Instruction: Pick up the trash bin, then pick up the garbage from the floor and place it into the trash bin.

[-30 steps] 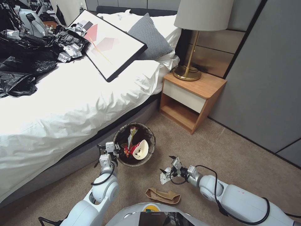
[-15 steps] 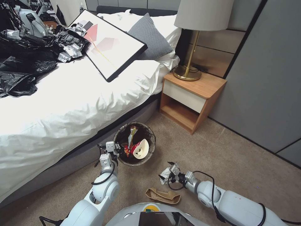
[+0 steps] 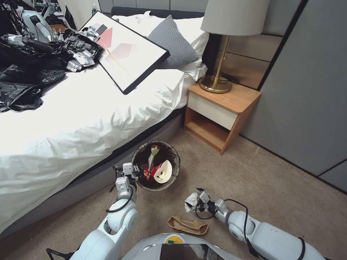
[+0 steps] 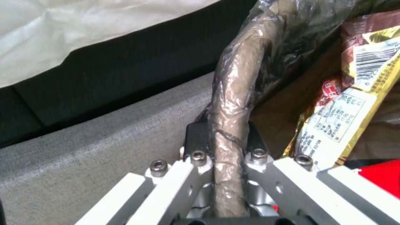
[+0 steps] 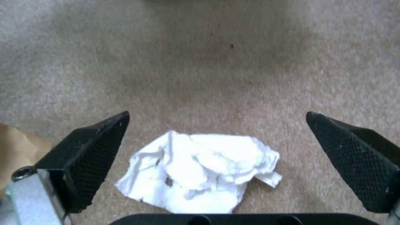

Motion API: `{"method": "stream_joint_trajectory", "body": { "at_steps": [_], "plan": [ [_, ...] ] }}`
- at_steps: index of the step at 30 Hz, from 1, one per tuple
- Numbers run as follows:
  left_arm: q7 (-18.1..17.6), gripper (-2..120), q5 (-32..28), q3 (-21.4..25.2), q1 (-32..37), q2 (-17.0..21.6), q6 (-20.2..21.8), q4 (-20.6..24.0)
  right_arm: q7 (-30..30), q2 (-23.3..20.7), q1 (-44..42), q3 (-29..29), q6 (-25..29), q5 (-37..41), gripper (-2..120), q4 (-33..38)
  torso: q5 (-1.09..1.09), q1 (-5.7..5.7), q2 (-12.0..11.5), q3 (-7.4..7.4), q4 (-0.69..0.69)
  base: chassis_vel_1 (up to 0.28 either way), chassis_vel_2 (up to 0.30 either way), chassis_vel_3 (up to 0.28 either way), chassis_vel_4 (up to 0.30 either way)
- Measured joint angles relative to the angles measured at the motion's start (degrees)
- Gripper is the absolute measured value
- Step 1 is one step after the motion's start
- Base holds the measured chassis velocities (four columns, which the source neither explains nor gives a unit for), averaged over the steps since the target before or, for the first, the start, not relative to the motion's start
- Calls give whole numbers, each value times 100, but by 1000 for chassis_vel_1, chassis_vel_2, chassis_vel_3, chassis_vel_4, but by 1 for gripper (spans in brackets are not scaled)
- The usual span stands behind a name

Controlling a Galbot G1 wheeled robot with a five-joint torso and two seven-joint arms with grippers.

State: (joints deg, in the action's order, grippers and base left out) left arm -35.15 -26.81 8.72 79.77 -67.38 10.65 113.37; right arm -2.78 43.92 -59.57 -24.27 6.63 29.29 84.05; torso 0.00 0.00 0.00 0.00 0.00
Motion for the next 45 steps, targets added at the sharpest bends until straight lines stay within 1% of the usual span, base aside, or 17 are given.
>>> {"method": "stream_joint_trajectory", "body": {
  "at_steps": [10, 23, 33, 44, 45],
  "plan": [
    [-9, 2, 2, -15, 9, -2, 3, 7, -84, 242, -50, 98, 98, 22, 100, -459, 0, 0, 0, 1, 0, 0, 0, 0, 0],
    [-14, 2, -1, -9, -3, -4, 5, 17, -78, 587, -32, 38, 153, -103, 100, -928, 0, 0, 0, 1, 0, 0, 0, 0, 0],
    [-23, 2, -7, -9, -31, -10, 5, 16, -75, 728, 63, 40, 168, -140, 100, -1280, 0, 0, 0, 1, 0, 0, 0, 0, 0],
    [-29, 2, -7, -17, -47, -23, 5, -3, -68, 809, 64, 70, 237, -186, 100, -1487, 0, 0, 0, 0, 0, 0, 0, 0, 0],
    [-33, 2, -7, -20, -51, -24, 5, -7, -67, 851, 57, 81, 260, -205, 96, -1518, -2, 0, 0, 0, -1, 0, 0, 0, 0]
  ]
}}
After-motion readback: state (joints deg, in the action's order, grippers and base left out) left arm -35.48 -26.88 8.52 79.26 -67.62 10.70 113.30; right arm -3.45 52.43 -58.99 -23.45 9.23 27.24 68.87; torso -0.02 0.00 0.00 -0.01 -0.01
